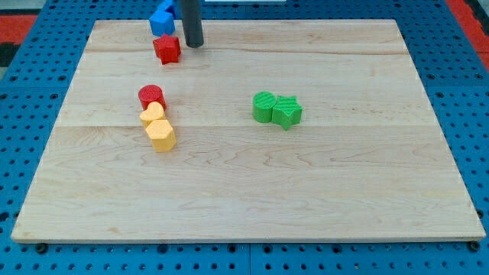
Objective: Slide the red star to the red circle
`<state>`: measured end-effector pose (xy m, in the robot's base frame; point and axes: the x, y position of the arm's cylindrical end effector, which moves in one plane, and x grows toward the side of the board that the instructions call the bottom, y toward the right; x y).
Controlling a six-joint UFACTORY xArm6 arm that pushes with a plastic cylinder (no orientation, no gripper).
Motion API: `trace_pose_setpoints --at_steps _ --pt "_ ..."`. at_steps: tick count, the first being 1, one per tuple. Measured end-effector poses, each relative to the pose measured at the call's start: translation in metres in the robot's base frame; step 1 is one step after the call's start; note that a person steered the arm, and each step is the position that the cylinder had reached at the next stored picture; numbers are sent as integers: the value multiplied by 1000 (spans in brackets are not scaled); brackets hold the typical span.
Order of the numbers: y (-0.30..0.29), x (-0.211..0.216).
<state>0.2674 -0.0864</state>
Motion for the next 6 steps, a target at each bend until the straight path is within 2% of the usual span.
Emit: trace_pose_setpoints --at_steps 1,2,3,4,6 --pt "-16 22" --pt "-2 -22" --pt "-24 -36" --pt "-61 -23" --pt "-59 44"
